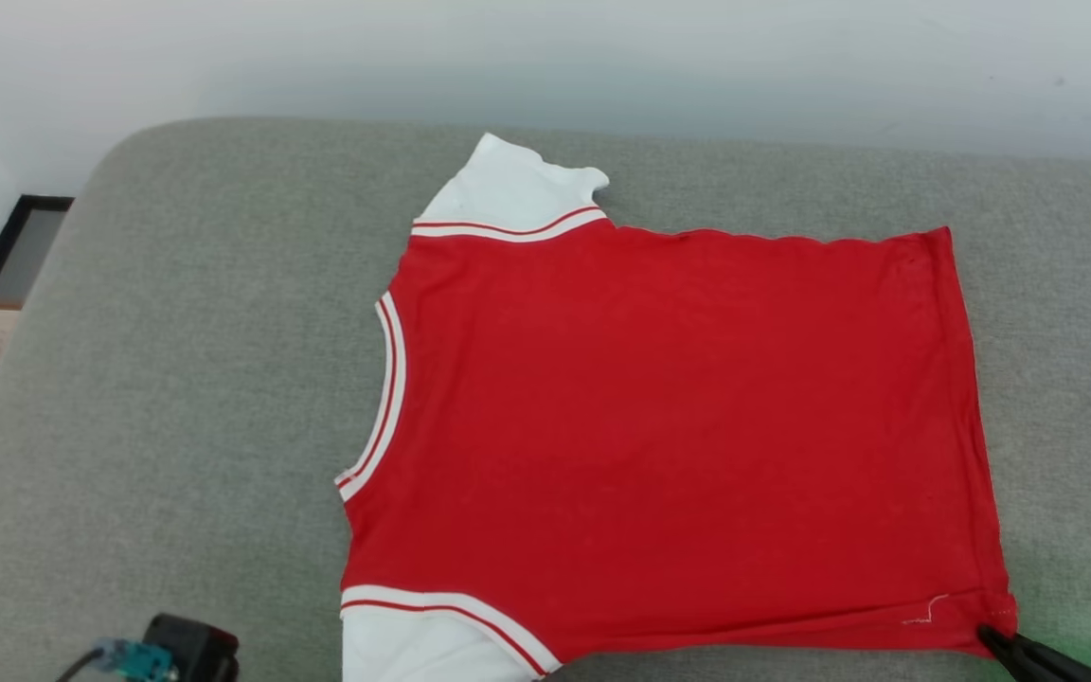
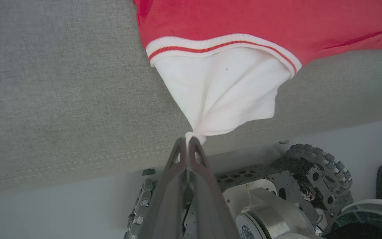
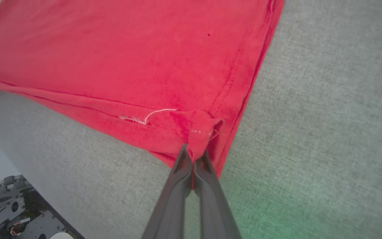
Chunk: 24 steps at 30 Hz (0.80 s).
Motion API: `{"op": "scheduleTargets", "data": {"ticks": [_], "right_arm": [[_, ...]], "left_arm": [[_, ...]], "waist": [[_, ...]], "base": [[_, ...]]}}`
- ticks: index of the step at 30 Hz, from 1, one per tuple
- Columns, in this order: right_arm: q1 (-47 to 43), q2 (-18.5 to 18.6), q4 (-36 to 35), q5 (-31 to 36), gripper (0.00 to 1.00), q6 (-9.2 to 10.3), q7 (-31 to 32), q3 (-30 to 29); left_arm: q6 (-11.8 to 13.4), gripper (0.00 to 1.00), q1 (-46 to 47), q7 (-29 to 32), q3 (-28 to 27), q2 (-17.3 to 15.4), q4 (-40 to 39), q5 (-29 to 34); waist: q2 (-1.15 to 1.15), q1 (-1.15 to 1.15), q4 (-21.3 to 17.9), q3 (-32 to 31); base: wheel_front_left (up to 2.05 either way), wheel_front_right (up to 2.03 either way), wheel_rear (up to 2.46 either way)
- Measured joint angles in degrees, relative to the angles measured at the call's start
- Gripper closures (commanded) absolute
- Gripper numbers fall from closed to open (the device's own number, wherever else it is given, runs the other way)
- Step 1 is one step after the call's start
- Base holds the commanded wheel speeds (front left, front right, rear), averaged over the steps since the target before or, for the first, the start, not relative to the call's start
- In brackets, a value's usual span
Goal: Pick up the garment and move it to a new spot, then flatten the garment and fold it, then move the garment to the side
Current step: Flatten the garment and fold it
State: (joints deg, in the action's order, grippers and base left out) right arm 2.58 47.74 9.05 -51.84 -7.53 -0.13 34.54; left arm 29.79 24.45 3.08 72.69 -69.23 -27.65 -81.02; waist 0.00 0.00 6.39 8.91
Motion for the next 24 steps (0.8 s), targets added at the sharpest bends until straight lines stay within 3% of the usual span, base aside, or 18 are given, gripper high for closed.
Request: {"op": "scheduleTargets", "data": {"ticks": [7, 12, 17, 24], "right_arm": [[0.07, -1.64, -3.58, 2.31, 1.00, 0.00, 2.02, -4.80], [4.22, -3.65, -4.83, 4.24, 1.00, 0.00, 5.73, -7.22], [9.95, -5.91, -4.52, 6.61, 1.00, 0.00, 9.29, -8.28], [18.78, -8.29, -0.19, 8.91, 1.00, 0.00, 13.01, -8.43]], "left_arm": [[-0.34, 1.00, 7.22, 3.52, -2.50, -4.01, -1.40, 6.44], [-4.97, 1.00, 15.61, 9.29, -4.95, -4.24, 0.80, 11.37], [-11.95, 1.00, 23.99, 15.12, -6.62, -0.16, 7.48, 15.01], [-21.34, 1.00, 33.90, 19.11, -7.87, 9.18, 22.10, 17.63]], "waist": [[0.00, 0.00, -2.11, 0.77], [0.00, 0.00, -3.54, 1.58], [0.00, 0.00, -4.38, 3.15], [0.00, 0.00, -4.93, 5.89]], "base": [[0.00, 0.00, 0.00], [0.00, 0.00, 0.00], [0.00, 0.00, 0.00], [0.00, 0.00, 0.00]]}}
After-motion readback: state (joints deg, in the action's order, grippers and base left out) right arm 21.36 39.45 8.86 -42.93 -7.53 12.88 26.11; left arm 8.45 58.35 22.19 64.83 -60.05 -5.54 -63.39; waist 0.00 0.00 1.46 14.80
